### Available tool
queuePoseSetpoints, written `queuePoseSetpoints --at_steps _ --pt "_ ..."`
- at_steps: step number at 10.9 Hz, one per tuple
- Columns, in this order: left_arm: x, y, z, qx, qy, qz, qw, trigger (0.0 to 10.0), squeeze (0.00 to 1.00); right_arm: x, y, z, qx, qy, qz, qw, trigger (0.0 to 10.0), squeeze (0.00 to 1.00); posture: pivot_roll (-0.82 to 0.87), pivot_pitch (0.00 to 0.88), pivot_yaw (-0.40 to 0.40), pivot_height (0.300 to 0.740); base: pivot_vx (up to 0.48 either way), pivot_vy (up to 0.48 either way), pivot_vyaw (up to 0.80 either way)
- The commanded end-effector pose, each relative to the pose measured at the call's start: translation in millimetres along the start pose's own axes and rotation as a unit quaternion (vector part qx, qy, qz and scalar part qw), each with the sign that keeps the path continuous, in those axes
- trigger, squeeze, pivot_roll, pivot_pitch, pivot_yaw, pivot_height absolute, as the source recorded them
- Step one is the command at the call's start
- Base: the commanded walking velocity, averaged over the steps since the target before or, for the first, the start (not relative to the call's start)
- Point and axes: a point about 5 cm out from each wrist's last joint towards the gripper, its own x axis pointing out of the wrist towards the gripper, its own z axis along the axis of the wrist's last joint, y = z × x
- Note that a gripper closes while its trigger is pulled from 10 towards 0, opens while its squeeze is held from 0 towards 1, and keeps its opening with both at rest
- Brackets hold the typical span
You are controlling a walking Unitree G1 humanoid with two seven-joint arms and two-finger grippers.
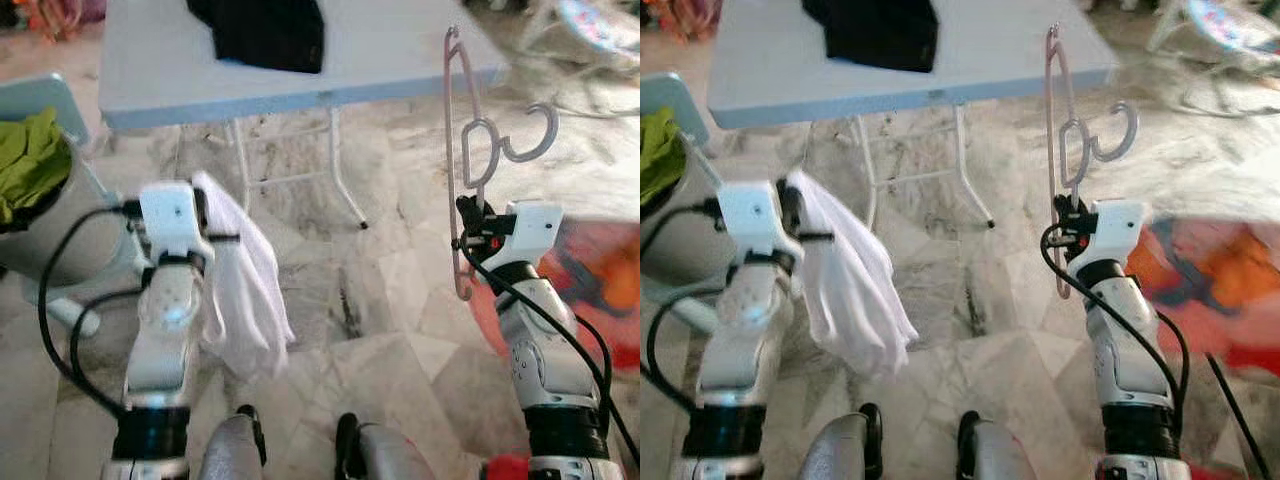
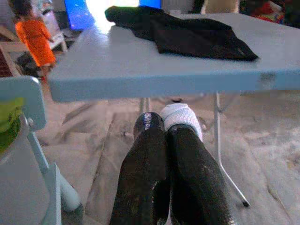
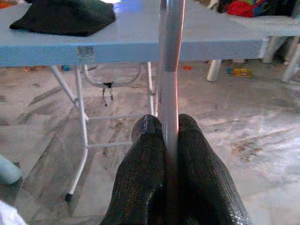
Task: Hang hanger
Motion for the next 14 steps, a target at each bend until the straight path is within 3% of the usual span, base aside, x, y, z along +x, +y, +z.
queuePoseSetpoints --at_steps 1,3,6,7,8,12,14 --pt "4.3 3.1 25 -0.001 -0.053 0.005 0.999 10.0 0.0 -0.2 -1.0 5 -0.004 -0.009 0.002 1.0 10.0 0.0 -0.03 0.227 -0.034 0.74 0.442 0.0 0.0" --pt "13.3 6.8 43 0.0 -0.081 0.009 0.997 10.0 0.0 0.4 0.3 6 -0.004 -0.011 0.004 1.0 10.0 0.0 -0.02 0.226 -0.034 0.74 0.446 0.0 0.0" --pt "22.6 1.0 73 0.008 -0.135 -0.027 0.99 10.0 0.0 1.0 0.5 6 -0.004 -0.011 0.003 1.0 10.0 0.0 -0.02 0.225 -0.034 0.74 0.446 0.0 0.0" --pt "31.5 -2.6 102 0.025 -0.185 -0.057 0.981 10.0 0.0 1.5 2.8 4 -0.003 -0.01 0.005 1.0 10.0 0.0 -0.02 0.223 -0.033 0.74 0.454 0.0 0.0" --pt "35.9 2.0 112 0.033 -0.202 -0.052 0.977 10.0 0.0 1.8 3.2 4 -0.002 -0.011 0.004 1.0 10.0 0.0 -0.02 0.222 -0.033 0.74 0.45 0.0 0.0" --pt "44.1 14.7 134 0.04 -0.234 -0.022 0.971 10.0 0.0 1.6 4.1 4 -0.003 -0.013 0.008 1.0 10.0 0.0 -0.01 0.224 -0.032 0.74 0.451 0.0 0.0" --pt "46.2 15.0 134 0.036 -0.236 -0.019 0.971 10.0 0.0 2.9 6.4 3 0.0 -0.013 0.01 1.0 10.0 0.0 -0.01 0.223 -0.03 0.74 0.467 0.0 0.0"
